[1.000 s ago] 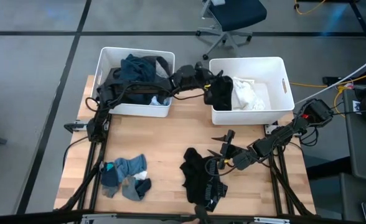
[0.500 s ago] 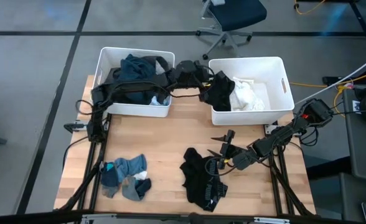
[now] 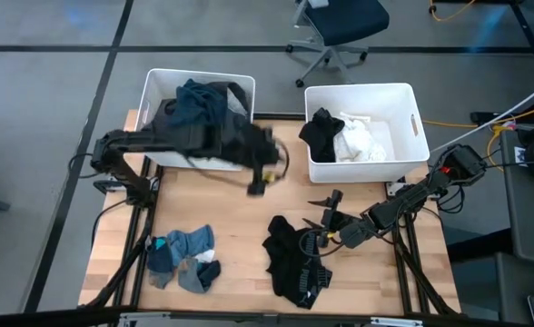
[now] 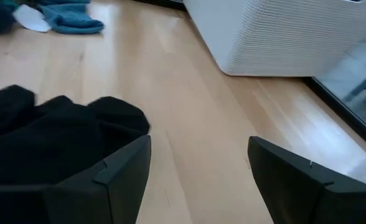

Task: Sort clothes
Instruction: Put the black boxer into the right white laundry bin

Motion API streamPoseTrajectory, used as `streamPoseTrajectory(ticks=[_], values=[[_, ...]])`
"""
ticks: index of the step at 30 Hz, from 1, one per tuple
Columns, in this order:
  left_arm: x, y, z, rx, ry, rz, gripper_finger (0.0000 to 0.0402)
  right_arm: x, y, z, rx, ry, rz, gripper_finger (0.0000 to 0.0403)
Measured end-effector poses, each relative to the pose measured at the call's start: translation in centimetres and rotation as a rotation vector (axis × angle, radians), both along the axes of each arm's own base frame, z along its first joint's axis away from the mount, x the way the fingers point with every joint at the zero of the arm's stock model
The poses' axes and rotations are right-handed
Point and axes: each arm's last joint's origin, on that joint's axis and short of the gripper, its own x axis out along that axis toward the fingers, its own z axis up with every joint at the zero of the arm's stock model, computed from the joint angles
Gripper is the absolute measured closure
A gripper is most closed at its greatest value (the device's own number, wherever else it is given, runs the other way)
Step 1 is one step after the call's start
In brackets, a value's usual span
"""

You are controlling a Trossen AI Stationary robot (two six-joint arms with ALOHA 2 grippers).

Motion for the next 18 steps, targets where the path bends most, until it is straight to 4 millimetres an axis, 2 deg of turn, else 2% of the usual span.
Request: streamPoseTrajectory(ticks=[4,9,14,18], values=[[-0.6,-5.2,-3.1,-0.036,0.135,-0.056,0.021,0.2,0.3,0.2,0.031,0.012,0.062,0.0133],[-1.8,-10.2,-9.1,-0.091,0.236,-0.075,0.021,0.7,1.0,0.8,0.1,0.037,0.209,0.0133],[-3.5,-13.1,-15.5,-0.181,0.192,-0.021,0.021,1.2,1.6,1.5,0.152,0.038,0.283,0.0133],[-5.0,-14.4,-19.2,-0.26,0.045,0.001,0.021,1.4,1.8,2.0,0.214,0.023,0.29,0.0133]])
